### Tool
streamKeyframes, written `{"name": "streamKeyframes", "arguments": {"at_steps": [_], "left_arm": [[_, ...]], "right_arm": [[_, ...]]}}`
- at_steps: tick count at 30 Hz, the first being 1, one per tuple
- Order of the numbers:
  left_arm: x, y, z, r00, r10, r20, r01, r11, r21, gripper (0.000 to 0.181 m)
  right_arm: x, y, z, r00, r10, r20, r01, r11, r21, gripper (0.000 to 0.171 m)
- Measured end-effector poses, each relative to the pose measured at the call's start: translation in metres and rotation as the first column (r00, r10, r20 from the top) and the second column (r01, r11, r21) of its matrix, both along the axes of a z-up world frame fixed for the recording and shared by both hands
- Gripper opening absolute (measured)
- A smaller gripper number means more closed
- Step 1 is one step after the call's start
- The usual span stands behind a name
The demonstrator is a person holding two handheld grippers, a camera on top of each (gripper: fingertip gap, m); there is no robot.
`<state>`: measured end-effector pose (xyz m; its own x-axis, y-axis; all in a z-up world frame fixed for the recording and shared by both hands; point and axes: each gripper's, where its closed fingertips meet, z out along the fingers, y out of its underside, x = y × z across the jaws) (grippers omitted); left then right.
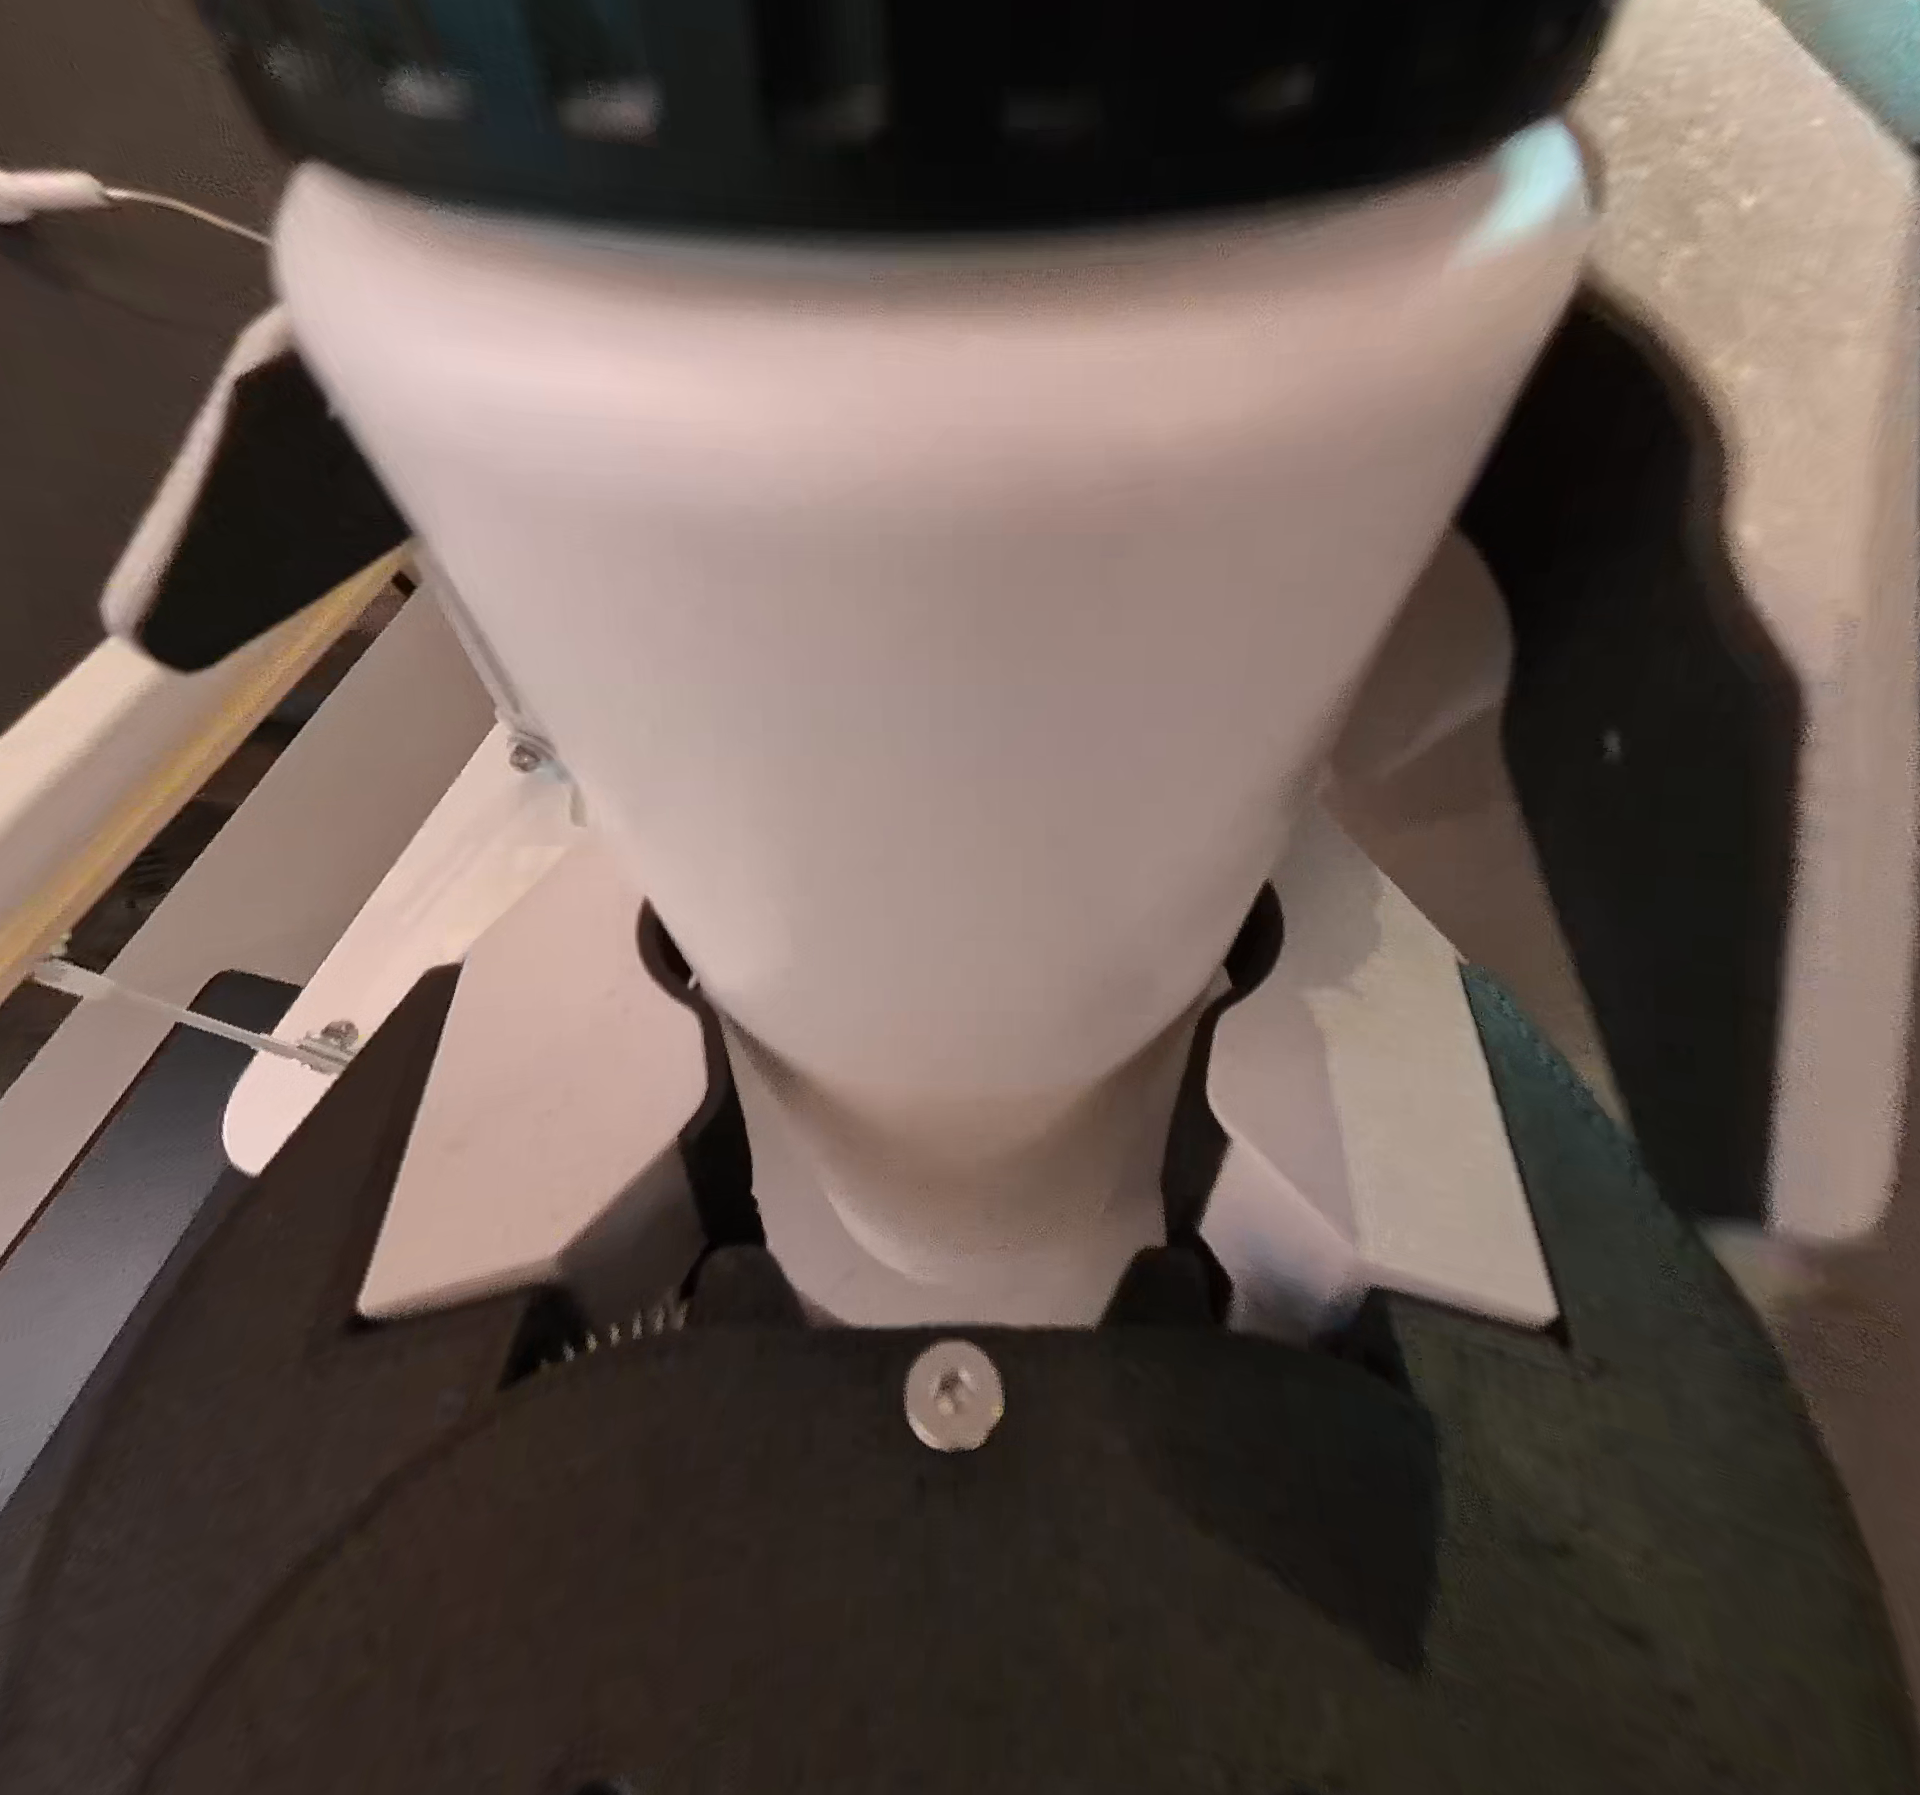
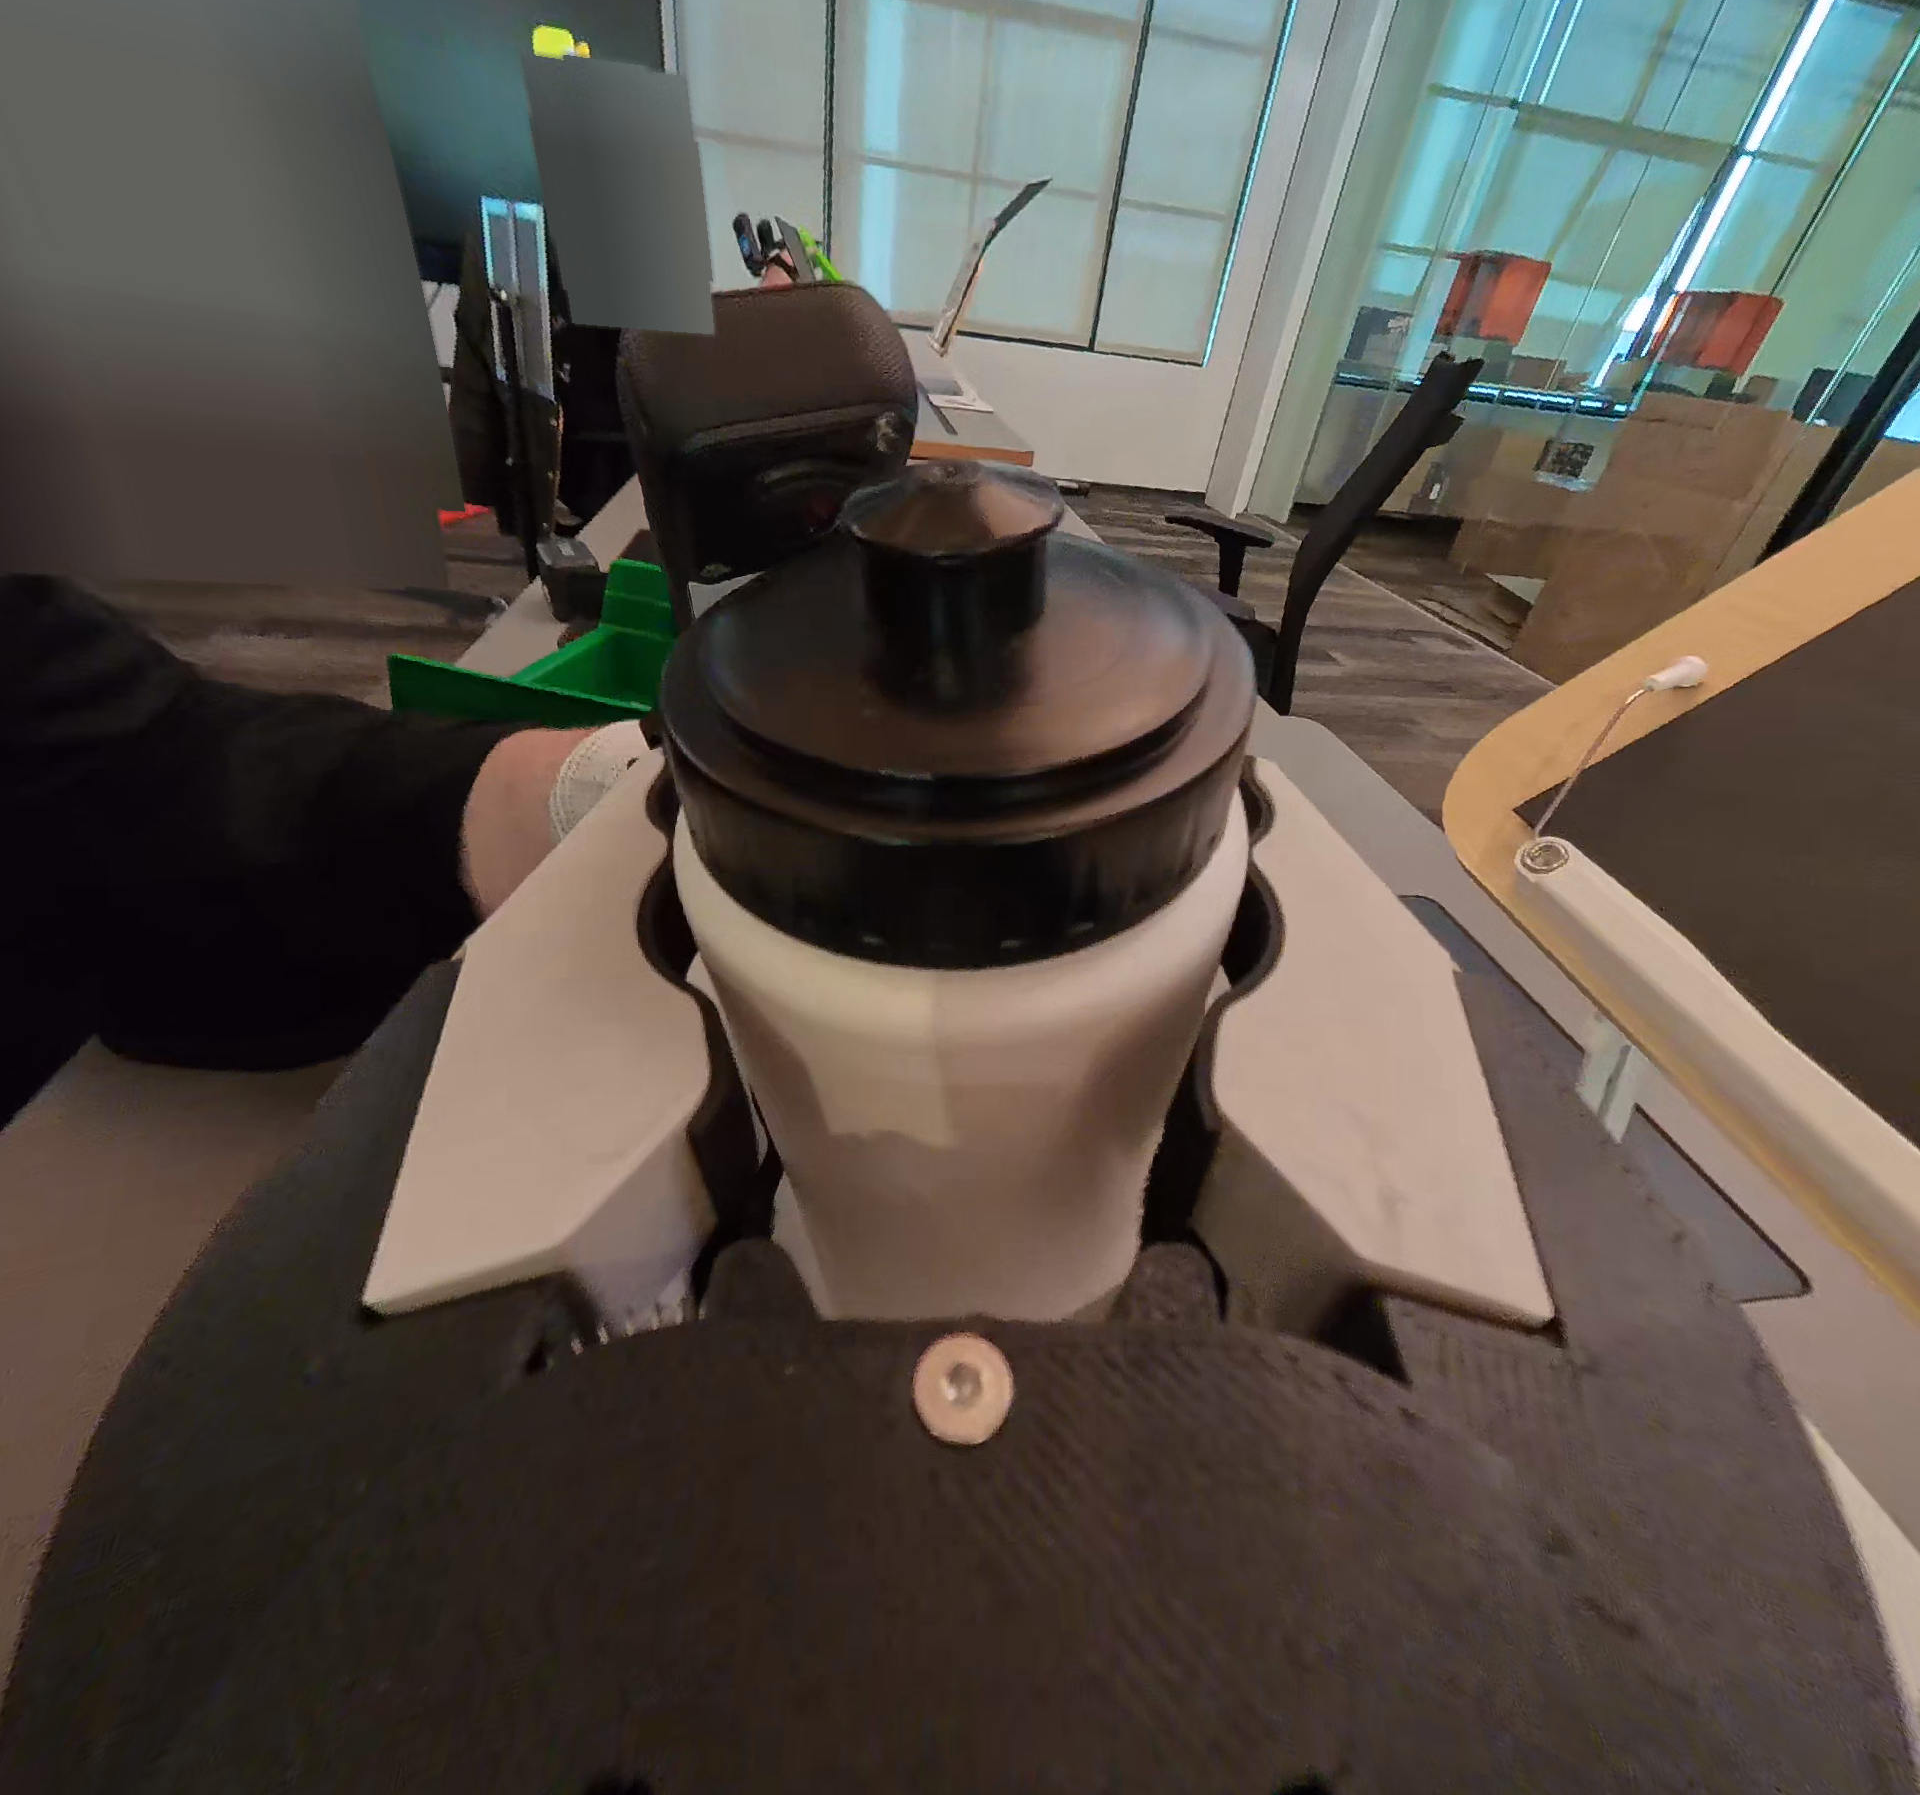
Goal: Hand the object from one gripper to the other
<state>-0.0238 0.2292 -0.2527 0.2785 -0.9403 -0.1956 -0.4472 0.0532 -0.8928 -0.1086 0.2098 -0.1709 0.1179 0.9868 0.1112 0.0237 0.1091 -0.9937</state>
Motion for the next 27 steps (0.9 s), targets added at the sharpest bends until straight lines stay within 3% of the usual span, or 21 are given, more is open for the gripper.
{"name": "streamKeyframes", "arguments": {"at_steps": [1, 3, 7, 11, 14, 20, 27], "left_arm": [[0.000, 0.000, 0.004, 1.000, 0.007, 0.029, -0.007, 1.000, 0.001, 0.100], [0.000, -0.001, 0.009, 0.998, 0.004, 0.068, -0.003, 1.000, -0.024, 0.120], [-0.004, -0.010, 0.012, 0.976, -0.071, 0.204, 0.113, 0.973, -0.203, 0.118], [-0.008, -0.037, 0.018, 0.904, -0.213, 0.370, 0.351, 0.865, -0.359, 0.117], [-0.004, -0.064, 0.017, 0.845, -0.322, 0.427, 0.496, 0.770, -0.401, 0.113], [0.012, -0.118, 0.016, 0.700, -0.481, 0.528, 0.709, 0.558, -0.431, 0.117], [0.019, -0.119, 0.033, 0.606, -0.438, 0.664, 0.775, 0.513, -0.368, 0.098]], "right_arm": [[0.002, 0.001, 0.003, 1.000, 0.001, -0.015, -0.001, 1.000, -0.021, 0.101], [0.009, 0.003, 0.012, 0.998, 0.017, -0.063, -0.022, 0.996, -0.086, 0.101], [0.032, -0.003, 0.041, 0.972, 0.097, -0.213, -0.124, 0.985, -0.117, 0.101], [0.054, -0.031, 0.058, 0.915, 0.287, -0.284, -0.325, 0.941, -0.095, 0.101], [0.067, -0.060, 0.064, 0.824, 0.459, -0.331, -0.506, 0.860, -0.065, 0.100], [0.061, -0.093, 0.059, 0.753, 0.588, -0.296, -0.613, 0.790, 0.007, 0.100], [0.070, -0.089, 0.071, 0.718, 0.582, -0.382, -0.621, 0.784, 0.028, 0.100]]}}
